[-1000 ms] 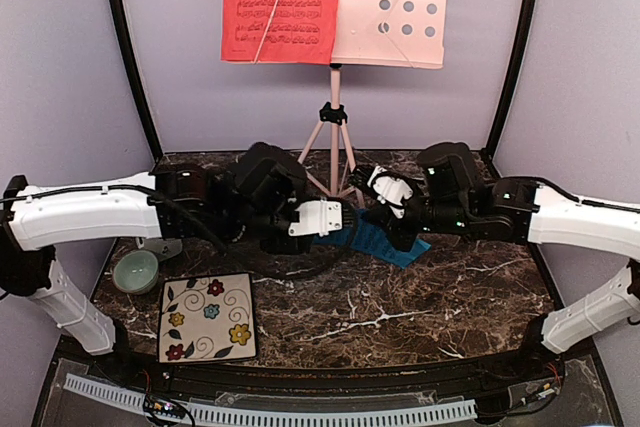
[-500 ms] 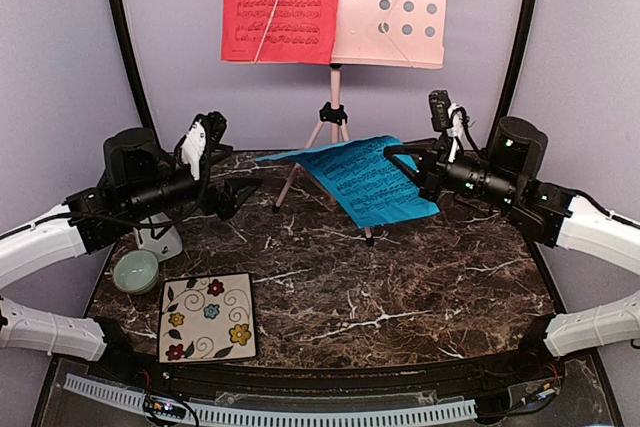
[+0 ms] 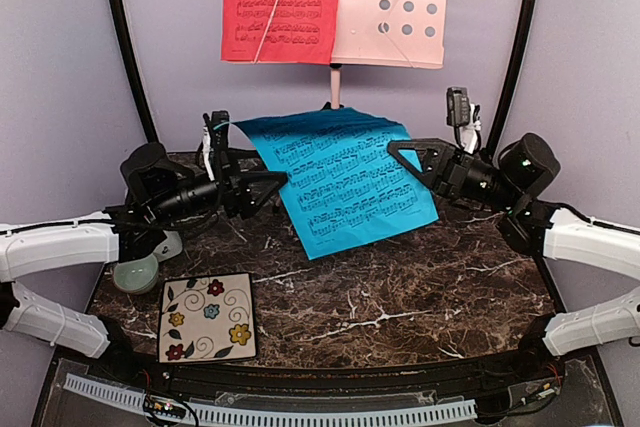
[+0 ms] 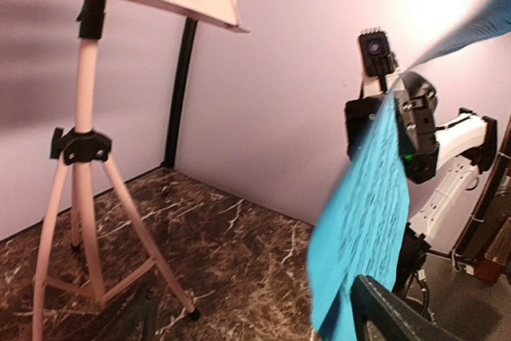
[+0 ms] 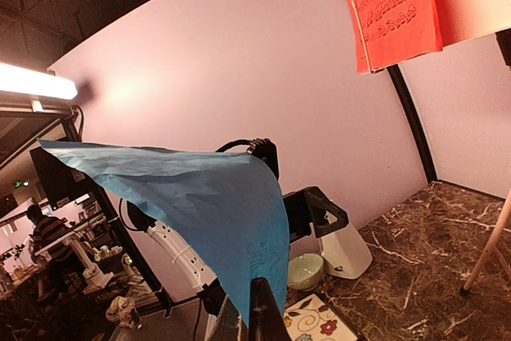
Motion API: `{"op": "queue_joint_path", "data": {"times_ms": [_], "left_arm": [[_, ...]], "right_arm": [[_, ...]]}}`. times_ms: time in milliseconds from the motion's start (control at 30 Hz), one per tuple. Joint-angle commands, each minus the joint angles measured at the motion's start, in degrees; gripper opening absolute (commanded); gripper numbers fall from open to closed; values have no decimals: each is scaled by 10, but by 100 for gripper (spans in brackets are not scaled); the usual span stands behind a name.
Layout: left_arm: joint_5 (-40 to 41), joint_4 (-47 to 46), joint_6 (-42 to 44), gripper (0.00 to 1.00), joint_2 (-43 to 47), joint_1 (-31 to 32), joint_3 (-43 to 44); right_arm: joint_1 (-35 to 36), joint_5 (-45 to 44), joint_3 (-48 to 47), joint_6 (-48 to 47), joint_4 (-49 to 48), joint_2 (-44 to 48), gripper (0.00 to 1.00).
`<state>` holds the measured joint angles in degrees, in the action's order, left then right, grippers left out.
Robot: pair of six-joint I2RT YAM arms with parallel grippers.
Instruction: Set up the instrument practice props
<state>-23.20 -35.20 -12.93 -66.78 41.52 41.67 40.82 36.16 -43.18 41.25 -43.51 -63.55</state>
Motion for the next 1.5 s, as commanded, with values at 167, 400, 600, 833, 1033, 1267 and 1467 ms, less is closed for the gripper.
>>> {"op": "queue_joint_path", "data": {"times_ms": [167, 400, 600, 833, 1033, 1267, 1467], "left_arm": [[-131, -229, -175, 46, -52, 1, 35], [-109, -259, -244, 7, -85, 8, 29], [-93, -85, -195, 0, -73, 14, 76], [-118, 5, -159, 0, -83, 14, 108], [-163, 61, -146, 0, -110, 14, 150], [-171, 86, -129, 0, -125, 14, 167], [-140, 63, -124, 24, -134, 14, 190]], "right_arm": [[-3, -2, 57, 82, -130, -9, 0], [-3, -35, 101, 77, -152, -14, 0], [-3, -52, 102, 18, -73, 5, 8], [-3, -100, 45, -155, 165, 34, 32], [-3, -111, -7, -218, 264, 28, 32], [-3, -100, -28, -205, 261, 10, 5], [-14, -65, -36, -135, 168, -3, 0]]}}
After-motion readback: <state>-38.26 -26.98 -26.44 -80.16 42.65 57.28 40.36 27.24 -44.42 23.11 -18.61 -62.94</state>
